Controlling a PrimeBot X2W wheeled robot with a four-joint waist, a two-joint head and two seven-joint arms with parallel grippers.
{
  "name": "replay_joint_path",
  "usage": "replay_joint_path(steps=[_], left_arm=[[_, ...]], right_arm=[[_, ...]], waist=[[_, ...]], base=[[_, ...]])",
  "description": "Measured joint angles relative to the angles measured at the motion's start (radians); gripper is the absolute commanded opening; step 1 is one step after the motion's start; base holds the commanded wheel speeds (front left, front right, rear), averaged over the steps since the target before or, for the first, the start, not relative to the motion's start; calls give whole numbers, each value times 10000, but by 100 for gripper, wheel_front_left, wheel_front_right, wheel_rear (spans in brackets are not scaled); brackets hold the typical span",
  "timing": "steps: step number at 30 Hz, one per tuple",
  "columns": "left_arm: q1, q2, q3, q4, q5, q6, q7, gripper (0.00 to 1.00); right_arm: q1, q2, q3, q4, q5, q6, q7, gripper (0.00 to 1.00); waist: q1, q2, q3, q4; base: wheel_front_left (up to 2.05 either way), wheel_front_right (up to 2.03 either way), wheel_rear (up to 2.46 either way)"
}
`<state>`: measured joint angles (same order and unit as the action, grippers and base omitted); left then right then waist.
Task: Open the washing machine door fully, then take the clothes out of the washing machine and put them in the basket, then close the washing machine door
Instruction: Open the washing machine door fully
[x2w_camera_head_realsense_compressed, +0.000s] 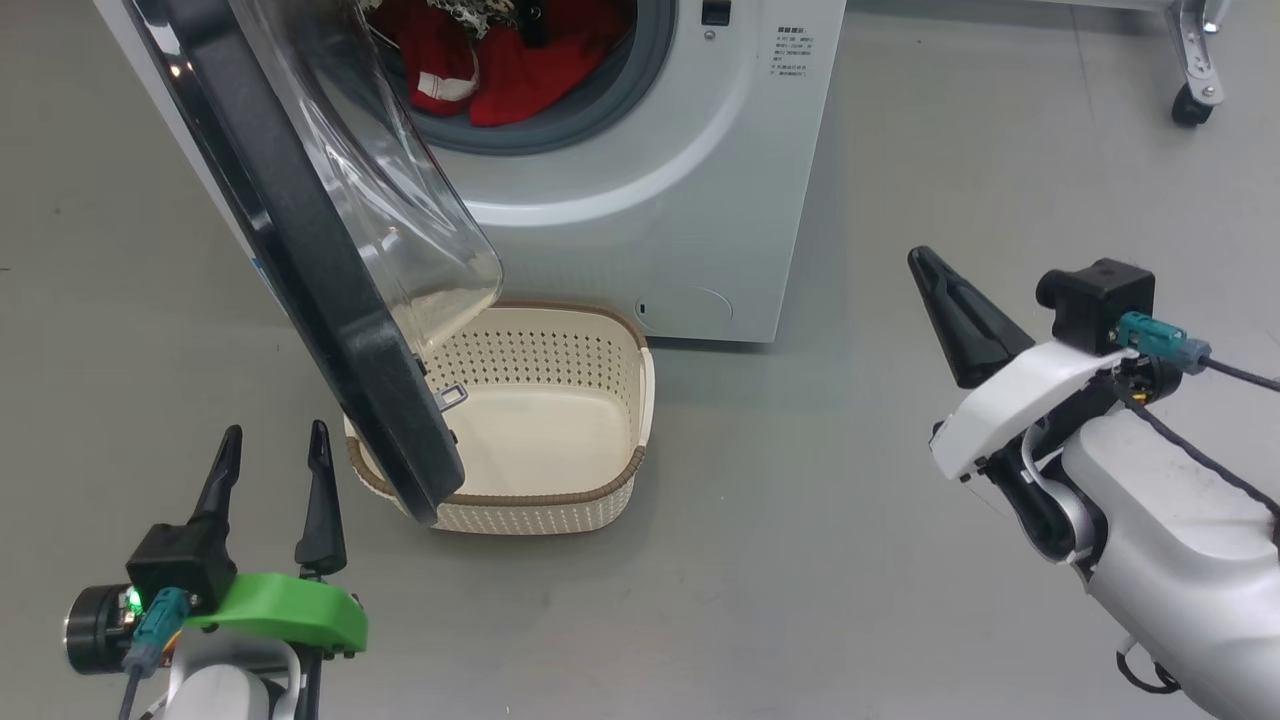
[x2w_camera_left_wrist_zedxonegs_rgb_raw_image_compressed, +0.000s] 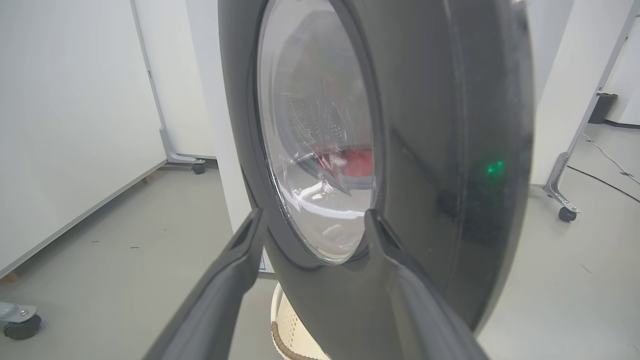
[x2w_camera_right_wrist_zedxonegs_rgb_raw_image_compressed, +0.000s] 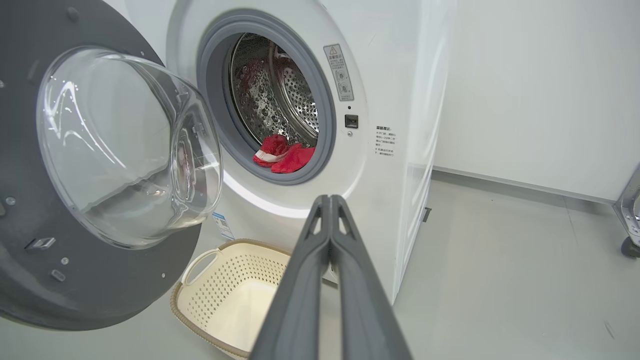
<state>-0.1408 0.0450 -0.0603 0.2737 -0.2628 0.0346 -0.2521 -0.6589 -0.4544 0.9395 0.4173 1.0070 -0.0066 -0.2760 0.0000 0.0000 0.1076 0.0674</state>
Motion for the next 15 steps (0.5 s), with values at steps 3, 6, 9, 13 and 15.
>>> replay_joint_path(steps=[3,6,9,13,15], left_arm=[[83,-2,40,-21,8,0,0,100],[88,-2,130,-50,8,0,0,100],[115,-2,244,-102,8,0,0,100],[221,-4,326,-188,10,0,0,100],[244,-4,360,-201,13,0,0,100]], right_arm=[[452,4,-138,-92,-155,-359,-17,0],[919,19,-330,-192,-288,-694,27,0],[1399,109,-652,-276,-370,-846,96,0],[1897,330,-1785,-863,-865,-1030,190,0],[1932,420,-2405,-1266,-1275,-1095,194,0]], waist=[[0,0,-45,-41],[0,0,-72,-73],[0,0,-92,-114],[0,0,-105,-179],[0,0,-105,-215]], base=[[0,0,0],[0,0,0],[0,0,0],[0,0,0],[0,0,0]])
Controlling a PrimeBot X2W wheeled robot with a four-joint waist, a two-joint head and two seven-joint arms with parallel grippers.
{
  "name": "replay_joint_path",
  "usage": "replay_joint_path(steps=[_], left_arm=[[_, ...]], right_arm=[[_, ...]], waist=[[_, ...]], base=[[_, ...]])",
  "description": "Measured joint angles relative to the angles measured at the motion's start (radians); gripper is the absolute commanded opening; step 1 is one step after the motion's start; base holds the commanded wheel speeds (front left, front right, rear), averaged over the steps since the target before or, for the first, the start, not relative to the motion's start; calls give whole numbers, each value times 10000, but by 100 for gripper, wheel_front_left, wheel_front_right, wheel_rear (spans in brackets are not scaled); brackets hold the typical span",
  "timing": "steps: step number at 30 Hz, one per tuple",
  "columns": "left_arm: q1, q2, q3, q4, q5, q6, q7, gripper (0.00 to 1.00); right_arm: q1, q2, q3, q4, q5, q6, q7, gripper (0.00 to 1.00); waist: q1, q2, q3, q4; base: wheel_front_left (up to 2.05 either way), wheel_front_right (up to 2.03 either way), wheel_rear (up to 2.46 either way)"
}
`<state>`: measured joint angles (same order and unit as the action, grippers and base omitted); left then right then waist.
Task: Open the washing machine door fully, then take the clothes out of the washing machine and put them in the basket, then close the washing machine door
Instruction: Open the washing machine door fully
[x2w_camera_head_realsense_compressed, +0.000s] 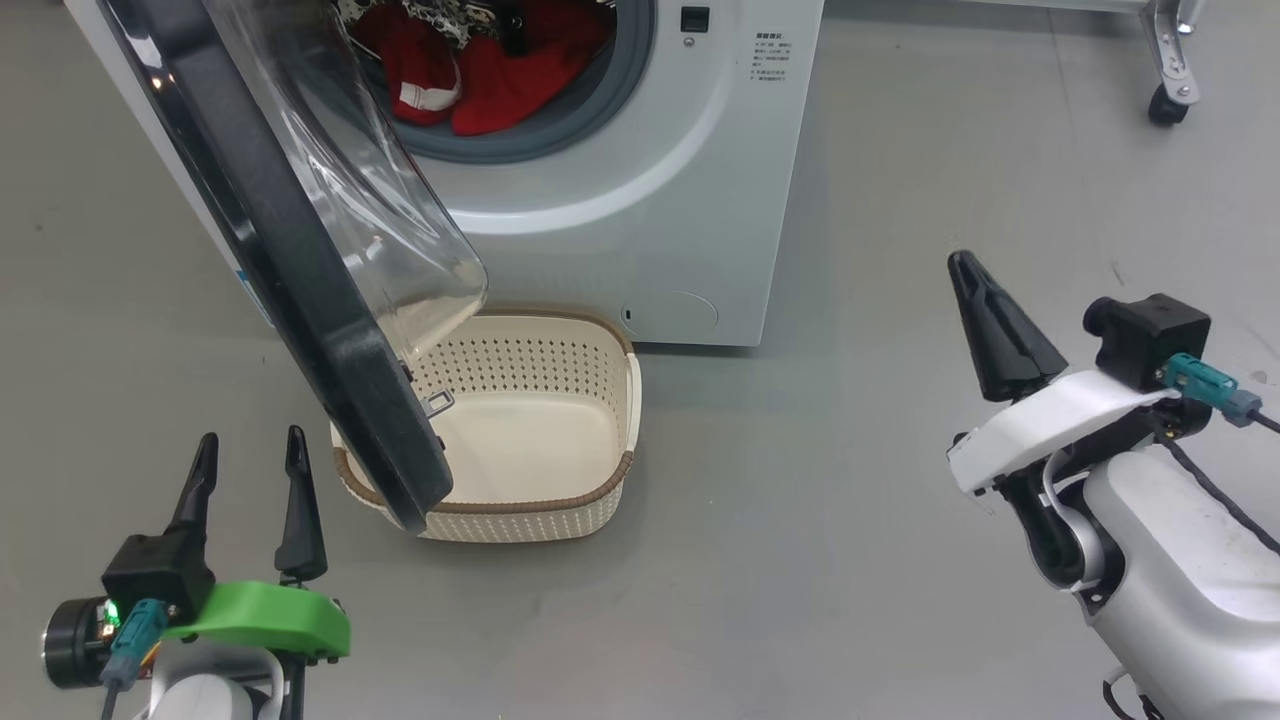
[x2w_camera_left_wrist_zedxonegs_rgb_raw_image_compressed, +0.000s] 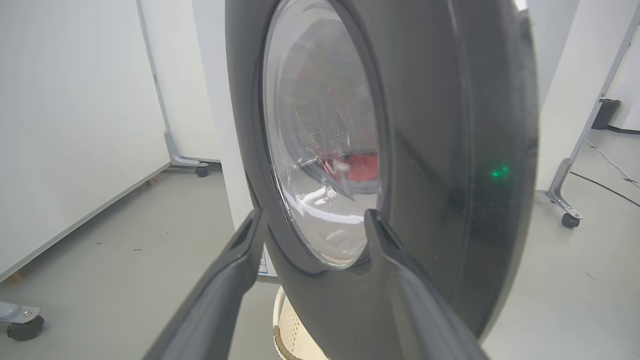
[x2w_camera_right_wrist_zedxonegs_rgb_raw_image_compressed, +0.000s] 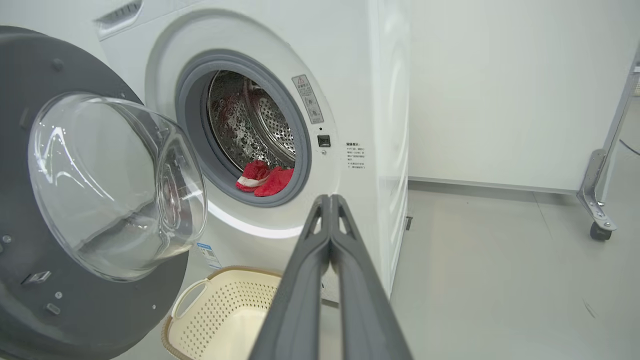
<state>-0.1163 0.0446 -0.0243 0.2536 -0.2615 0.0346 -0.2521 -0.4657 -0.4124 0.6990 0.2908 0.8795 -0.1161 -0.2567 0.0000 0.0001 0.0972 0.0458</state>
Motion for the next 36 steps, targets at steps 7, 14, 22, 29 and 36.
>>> replay_joint_path(steps=[7,14,22,29,36], left_arm=[[42,-2,42,-19,81,-54,0,100],[75,-4,46,-13,119,-123,0,100],[177,-6,40,67,192,-197,0,100],[262,-12,-31,253,343,-238,0,100],[294,-15,-42,282,343,-291,0,100]], right_arm=[[1257,453,-1482,-742,-825,-25,0,100],[2411,834,-2240,-1210,-1624,-27,0,100],[3400,1214,-2596,-1511,-2268,-27,0,100],[3939,1421,-2731,-1716,-2685,6,0,100],[4159,1436,-2894,-1812,-3118,182,0,100]], waist=[[0,0,-1,-100],[0,0,-38,-141],[0,0,-89,-157],[0,0,-179,-164],[0,0,-209,-147]], base=[[0,0,0],[0,0,0],[0,0,0],[0,0,0],[0,0,0]])
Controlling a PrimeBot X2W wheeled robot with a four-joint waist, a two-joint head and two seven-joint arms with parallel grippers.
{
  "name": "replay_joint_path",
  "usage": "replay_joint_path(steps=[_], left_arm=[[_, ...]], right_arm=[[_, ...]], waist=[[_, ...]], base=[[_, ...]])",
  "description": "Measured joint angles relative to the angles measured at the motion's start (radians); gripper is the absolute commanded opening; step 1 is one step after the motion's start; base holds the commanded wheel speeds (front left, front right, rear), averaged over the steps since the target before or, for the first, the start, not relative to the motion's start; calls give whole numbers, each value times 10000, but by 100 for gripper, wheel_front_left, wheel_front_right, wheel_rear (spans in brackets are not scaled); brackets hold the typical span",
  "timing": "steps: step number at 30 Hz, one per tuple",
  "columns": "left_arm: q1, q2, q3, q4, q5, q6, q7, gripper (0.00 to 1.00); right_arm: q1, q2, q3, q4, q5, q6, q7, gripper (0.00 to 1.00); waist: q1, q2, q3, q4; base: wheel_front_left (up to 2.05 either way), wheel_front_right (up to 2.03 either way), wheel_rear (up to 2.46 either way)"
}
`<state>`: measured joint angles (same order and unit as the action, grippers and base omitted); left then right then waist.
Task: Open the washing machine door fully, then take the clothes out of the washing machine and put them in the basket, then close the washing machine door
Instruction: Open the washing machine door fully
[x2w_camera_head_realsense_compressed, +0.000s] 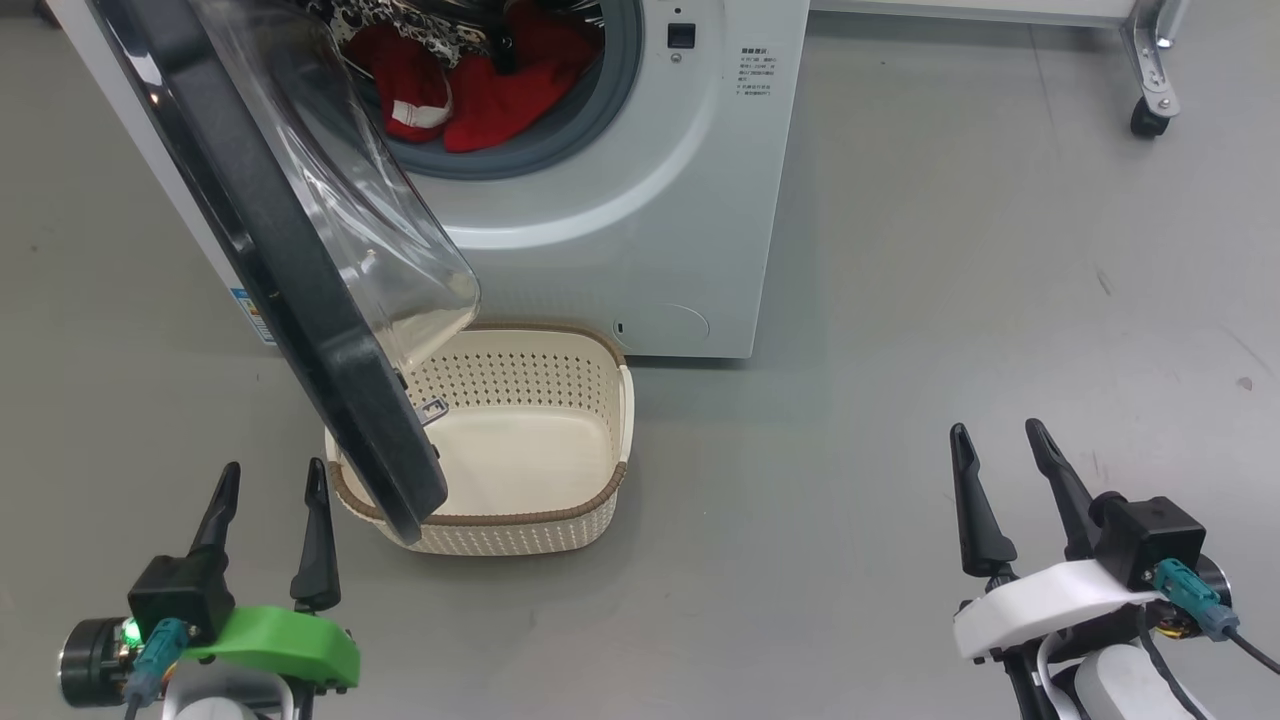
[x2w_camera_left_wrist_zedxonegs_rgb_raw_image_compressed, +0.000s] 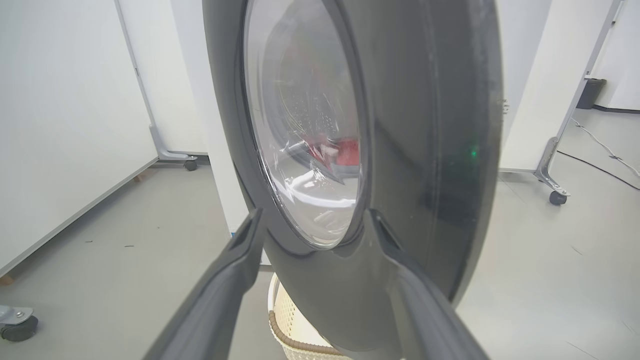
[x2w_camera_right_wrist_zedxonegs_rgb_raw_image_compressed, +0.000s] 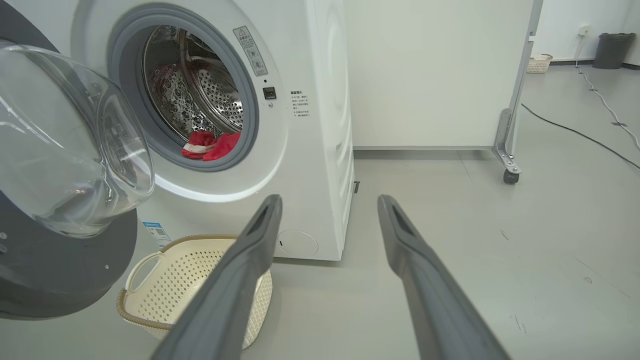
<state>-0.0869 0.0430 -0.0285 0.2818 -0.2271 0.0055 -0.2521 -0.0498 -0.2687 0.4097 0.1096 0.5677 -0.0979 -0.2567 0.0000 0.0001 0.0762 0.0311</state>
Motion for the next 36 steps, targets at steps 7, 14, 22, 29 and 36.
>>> replay_joint_path(steps=[7,14,22,29,36], left_arm=[[4,-8,-2,23,0,-19,0,100],[6,-13,-29,113,-13,-33,0,100],[6,-17,-33,138,-15,-33,0,100],[6,-19,-27,151,-15,-35,0,100],[6,-21,-17,155,-15,-35,0,100]], right_arm=[[227,151,-199,-50,-115,148,0,100],[237,171,-349,-50,-360,270,0,100],[408,286,-495,-52,-685,447,0,100],[429,422,-623,-50,-784,554,0,100],[448,518,-763,-44,-892,662,0,100]], waist=[[0,0,8,20],[0,0,60,24],[0,0,89,49],[0,0,96,50],[0,0,107,22]], base=[[0,0,0],[0,0,0],[0,0,0],[0,0,0],[0,0,0]])
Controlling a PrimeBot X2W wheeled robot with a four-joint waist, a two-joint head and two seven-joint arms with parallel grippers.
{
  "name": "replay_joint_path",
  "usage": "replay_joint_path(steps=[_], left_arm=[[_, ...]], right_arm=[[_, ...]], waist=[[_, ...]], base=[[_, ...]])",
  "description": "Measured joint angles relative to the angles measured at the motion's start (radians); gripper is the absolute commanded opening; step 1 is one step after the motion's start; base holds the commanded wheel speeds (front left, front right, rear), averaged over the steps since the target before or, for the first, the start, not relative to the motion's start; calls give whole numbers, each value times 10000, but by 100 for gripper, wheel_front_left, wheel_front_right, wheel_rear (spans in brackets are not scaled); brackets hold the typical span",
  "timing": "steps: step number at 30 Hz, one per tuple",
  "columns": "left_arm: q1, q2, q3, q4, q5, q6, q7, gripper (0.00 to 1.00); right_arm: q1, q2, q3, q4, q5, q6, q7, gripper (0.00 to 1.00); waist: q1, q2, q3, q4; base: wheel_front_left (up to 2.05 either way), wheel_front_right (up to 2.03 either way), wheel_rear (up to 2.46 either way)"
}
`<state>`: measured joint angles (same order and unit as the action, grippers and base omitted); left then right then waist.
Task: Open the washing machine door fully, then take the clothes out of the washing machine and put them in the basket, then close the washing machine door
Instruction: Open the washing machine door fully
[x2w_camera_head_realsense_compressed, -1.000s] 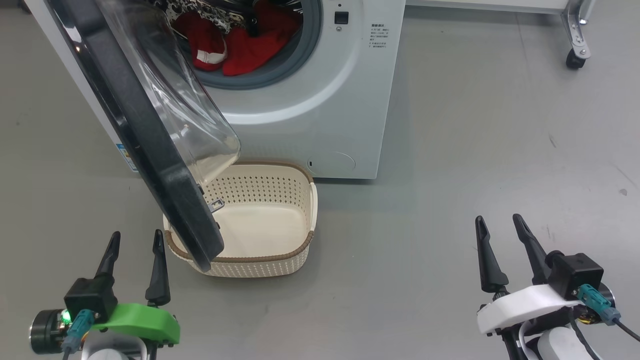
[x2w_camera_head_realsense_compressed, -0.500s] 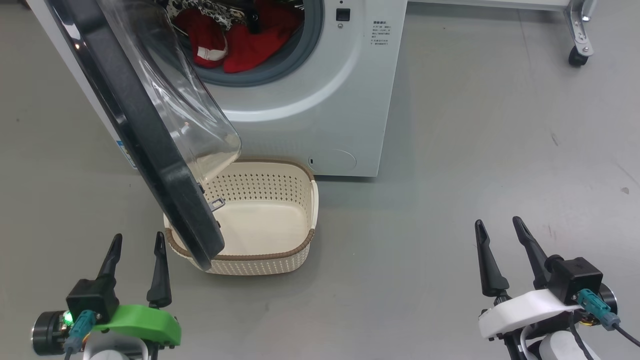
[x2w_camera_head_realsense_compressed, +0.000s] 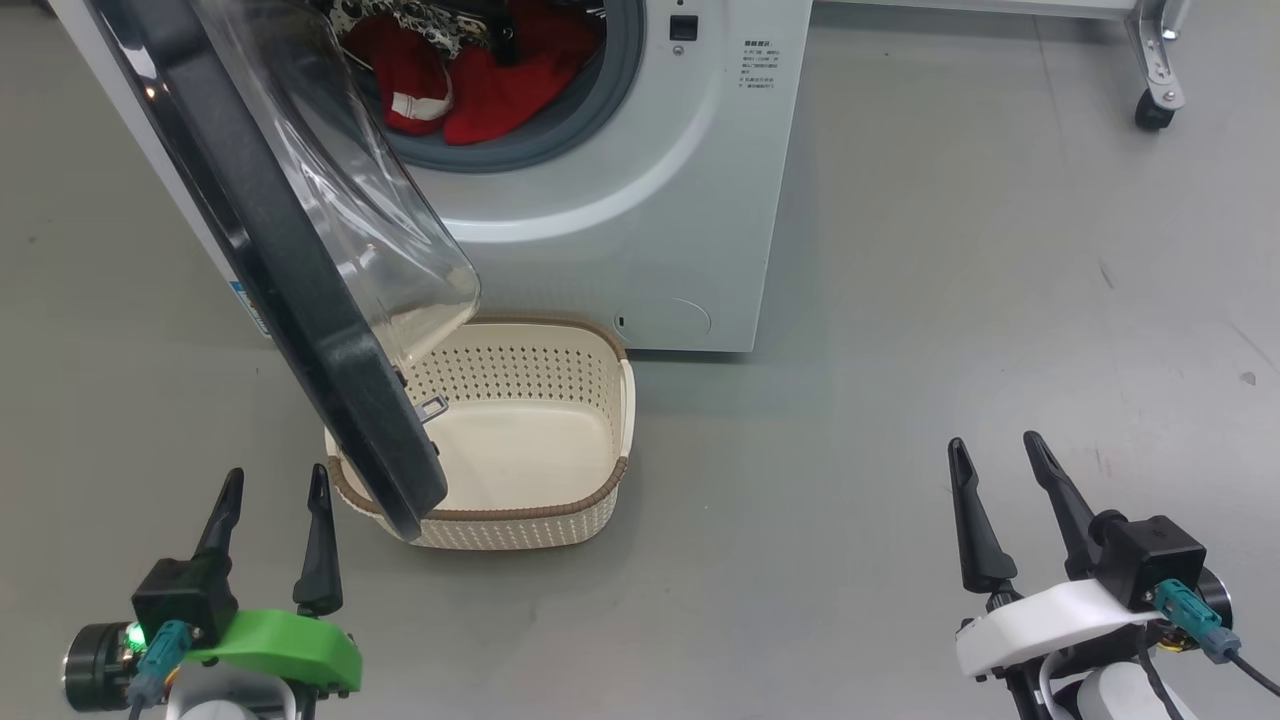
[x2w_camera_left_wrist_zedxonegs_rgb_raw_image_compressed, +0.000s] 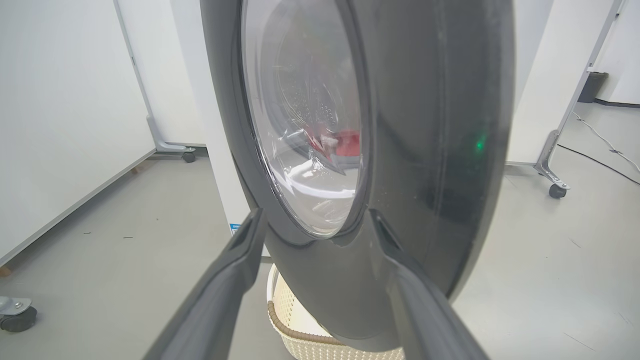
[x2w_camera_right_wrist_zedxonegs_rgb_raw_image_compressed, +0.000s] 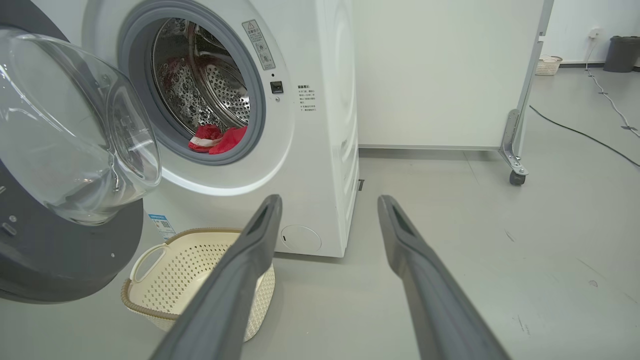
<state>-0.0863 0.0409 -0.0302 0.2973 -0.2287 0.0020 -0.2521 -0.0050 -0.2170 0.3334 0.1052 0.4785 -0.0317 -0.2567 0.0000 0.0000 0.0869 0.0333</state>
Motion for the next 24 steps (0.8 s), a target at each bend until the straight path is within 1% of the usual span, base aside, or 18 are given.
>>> replay_joint_path(steps=[6,11,12,17,20,21,22,23,24], left_arm=[[0,-4,0,2,0,-2,0,100],[-1,-10,4,4,0,-46,0,100],[-1,-10,6,8,0,-46,0,100],[-1,-12,8,35,0,-46,0,100],[-1,-12,12,40,0,-46,0,100],[-1,-12,6,63,2,-52,0,78],[-1,-12,-13,104,6,-77,0,40],[-1,-15,-29,132,15,-77,0,11],[-1,-17,-40,150,17,-79,0,0]], right_arm=[[135,92,-115,12,-111,117,0,100],[140,173,-232,21,-251,148,0,100],[140,188,-257,25,-267,209,0,100],[143,238,-349,50,-349,224,0,100],[144,284,-376,58,-422,305,0,100],[144,299,-383,58,-426,307,0,100],[144,314,-401,59,-426,309,0,100],[144,332,-418,63,-428,313,0,100],[144,349,-435,73,-430,347,0,100]], waist=[[0,0,13,-26],[0,0,28,-27],[0,0,30,-26],[0,0,42,-16],[0,0,51,-8],[0,0,57,-7],[0,0,62,-7],[0,0,66,-6],[0,0,67,-6]], base=[[0,0,0],[0,0,0],[0,0,0],[0,0,0],[0,0,0],[0,0,0],[0,0,0],[0,0,0],[0,0,0]])
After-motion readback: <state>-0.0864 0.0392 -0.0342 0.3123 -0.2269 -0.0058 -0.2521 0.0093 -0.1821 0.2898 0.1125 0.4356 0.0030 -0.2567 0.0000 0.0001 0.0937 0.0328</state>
